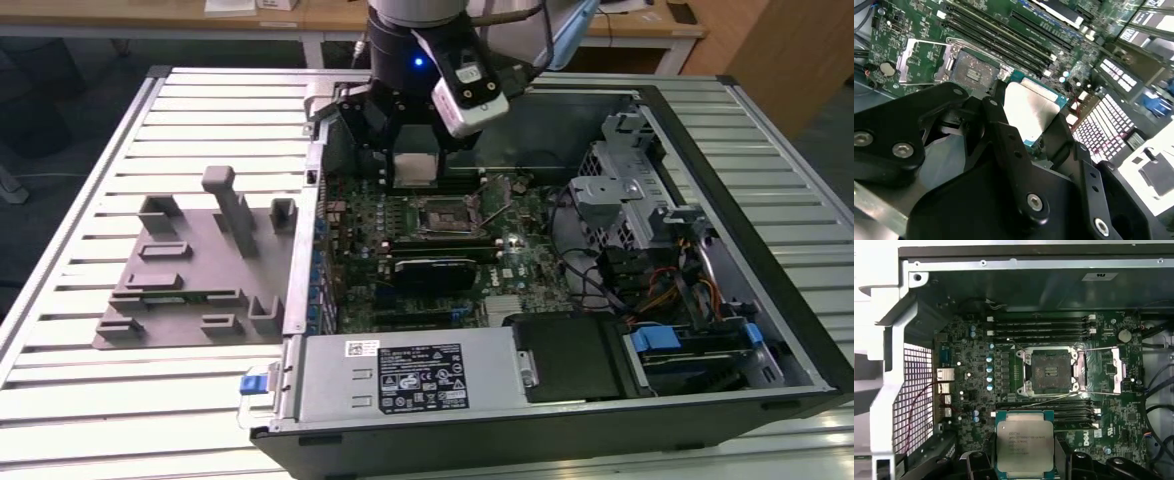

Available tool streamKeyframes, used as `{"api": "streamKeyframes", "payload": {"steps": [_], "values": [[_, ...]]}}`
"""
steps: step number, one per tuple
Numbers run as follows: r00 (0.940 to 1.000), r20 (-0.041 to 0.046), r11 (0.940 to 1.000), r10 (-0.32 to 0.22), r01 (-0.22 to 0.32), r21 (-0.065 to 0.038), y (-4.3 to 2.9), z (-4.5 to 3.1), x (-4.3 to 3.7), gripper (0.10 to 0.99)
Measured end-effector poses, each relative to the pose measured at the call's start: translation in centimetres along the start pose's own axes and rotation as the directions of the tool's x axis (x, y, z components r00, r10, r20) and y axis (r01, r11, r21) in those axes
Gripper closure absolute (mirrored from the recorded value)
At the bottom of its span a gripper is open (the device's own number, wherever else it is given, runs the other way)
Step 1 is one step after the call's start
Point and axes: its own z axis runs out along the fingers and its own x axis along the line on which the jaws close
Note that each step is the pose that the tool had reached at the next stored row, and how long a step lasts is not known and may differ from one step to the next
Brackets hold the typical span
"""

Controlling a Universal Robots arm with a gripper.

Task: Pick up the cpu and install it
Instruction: 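Pick up the cpu and move it towards the insertion slot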

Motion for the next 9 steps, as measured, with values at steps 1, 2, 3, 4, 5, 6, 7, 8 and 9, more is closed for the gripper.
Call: {"api": "streamKeyframes", "payload": {"steps": [1, 2, 3, 4, 5, 6, 7, 8, 9], "values": [[1.0000, 0.0001, 1.0000, 0.000, 0.000, 0.000, 0.04, 0.19, -0.14, 0.541], [1.0000, 0.0000, 1.0000, 0.000, 0.000, 0.000, 0.09, 0.37, -0.31, 0.541], [1.0000, 0.0000, 1.0000, 0.000, 0.000, 0.000, 0.15, 0.55, -0.50, 0.541], [1.0000, 0.0000, 1.0000, 0.000, 0.000, 0.000, 0.23, 0.76, -0.73, 0.541], [1.0000, 0.0001, 1.0000, 0.000, 0.000, 0.000, 0.31, 0.95, -0.95, 0.541], [1.0000, 0.0000, 1.0000, 0.000, 0.000, 0.000, 0.39, 1.13, -1.20, 0.541], [1.0000, 0.0001, 1.0000, 0.000, 0.000, 0.000, 0.47, 1.31, -1.44, 0.541], [1.0000, 0.0000, 1.0000, 0.000, 0.000, 0.000, 0.55, 1.48, -1.69, 0.541], [1.0000, -0.0001, 1.0000, 0.000, 0.000, 0.000, 0.65, 1.66, -1.90, 0.541]]}}
